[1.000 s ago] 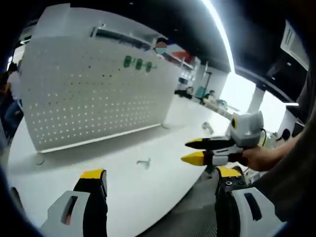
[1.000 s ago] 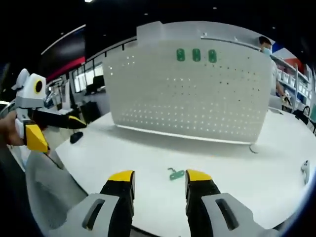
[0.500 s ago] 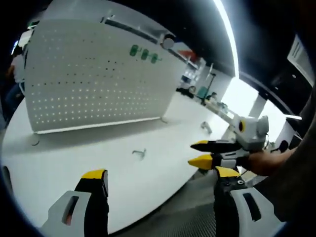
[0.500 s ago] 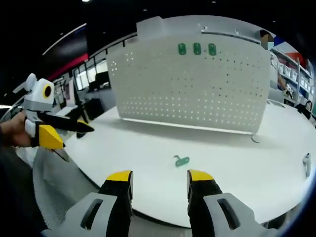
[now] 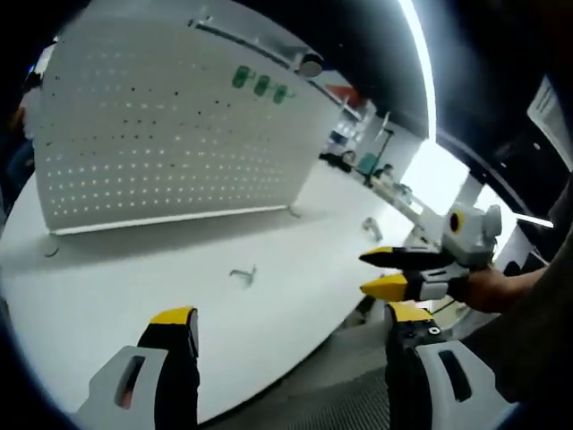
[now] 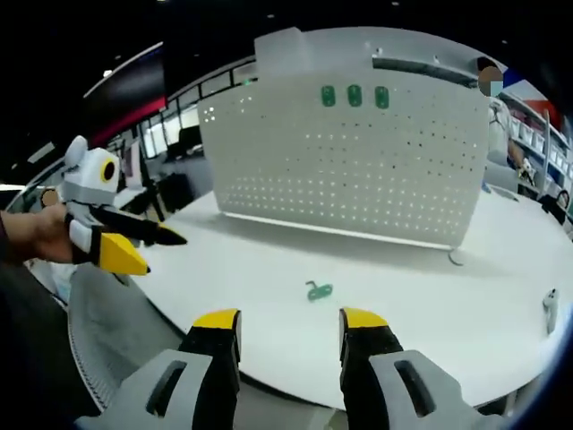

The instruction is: Insert the hook assembly into the mounting plate slot until the hook locks in place.

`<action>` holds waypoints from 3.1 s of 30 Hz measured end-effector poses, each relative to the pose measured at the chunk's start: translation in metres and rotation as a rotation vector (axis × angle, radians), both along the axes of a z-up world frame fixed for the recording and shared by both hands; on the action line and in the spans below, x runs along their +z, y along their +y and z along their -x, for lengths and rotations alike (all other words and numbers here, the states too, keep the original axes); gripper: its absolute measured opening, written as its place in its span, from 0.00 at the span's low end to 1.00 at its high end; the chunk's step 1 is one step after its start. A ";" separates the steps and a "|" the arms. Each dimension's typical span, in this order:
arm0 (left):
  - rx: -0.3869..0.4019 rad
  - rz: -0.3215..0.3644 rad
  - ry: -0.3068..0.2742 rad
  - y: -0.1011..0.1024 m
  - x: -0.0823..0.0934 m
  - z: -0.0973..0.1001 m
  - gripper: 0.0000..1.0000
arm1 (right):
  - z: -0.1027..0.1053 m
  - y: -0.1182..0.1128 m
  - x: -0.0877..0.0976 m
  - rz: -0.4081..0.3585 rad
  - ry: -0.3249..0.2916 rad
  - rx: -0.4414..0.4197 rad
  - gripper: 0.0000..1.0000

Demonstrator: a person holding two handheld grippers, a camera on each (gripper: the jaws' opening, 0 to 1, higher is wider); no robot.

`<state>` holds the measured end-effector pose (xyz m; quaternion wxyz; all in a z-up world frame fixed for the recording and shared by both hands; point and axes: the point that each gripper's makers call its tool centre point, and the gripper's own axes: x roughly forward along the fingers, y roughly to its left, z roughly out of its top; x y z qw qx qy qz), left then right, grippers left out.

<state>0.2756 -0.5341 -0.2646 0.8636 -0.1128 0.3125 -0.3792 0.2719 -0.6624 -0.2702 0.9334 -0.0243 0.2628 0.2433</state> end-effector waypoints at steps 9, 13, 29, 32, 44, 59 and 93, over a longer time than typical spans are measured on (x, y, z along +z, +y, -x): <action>-0.066 -0.009 0.045 -0.026 -0.019 -0.018 0.83 | -0.011 -0.007 0.004 0.008 0.012 0.016 0.43; -0.082 -0.016 0.092 -0.036 -0.037 -0.027 0.81 | -0.013 -0.007 -0.001 0.011 0.029 0.032 0.43; -0.097 -0.054 0.194 -0.073 -0.099 -0.071 0.76 | -0.009 -0.007 -0.025 0.021 0.121 0.096 0.43; -0.103 -0.052 0.208 -0.083 -0.107 -0.074 0.74 | -0.007 -0.006 -0.027 0.010 0.131 0.091 0.43; -0.101 -0.056 0.242 -0.101 -0.133 -0.086 0.65 | -0.003 -0.022 -0.037 0.015 0.165 0.071 0.43; -0.040 -0.101 0.216 -0.095 -0.150 -0.111 0.41 | -0.012 -0.035 -0.041 0.000 0.173 0.027 0.42; -0.105 -0.170 0.109 -0.098 -0.158 -0.122 0.04 | -0.021 -0.044 -0.049 0.000 0.192 -0.001 0.42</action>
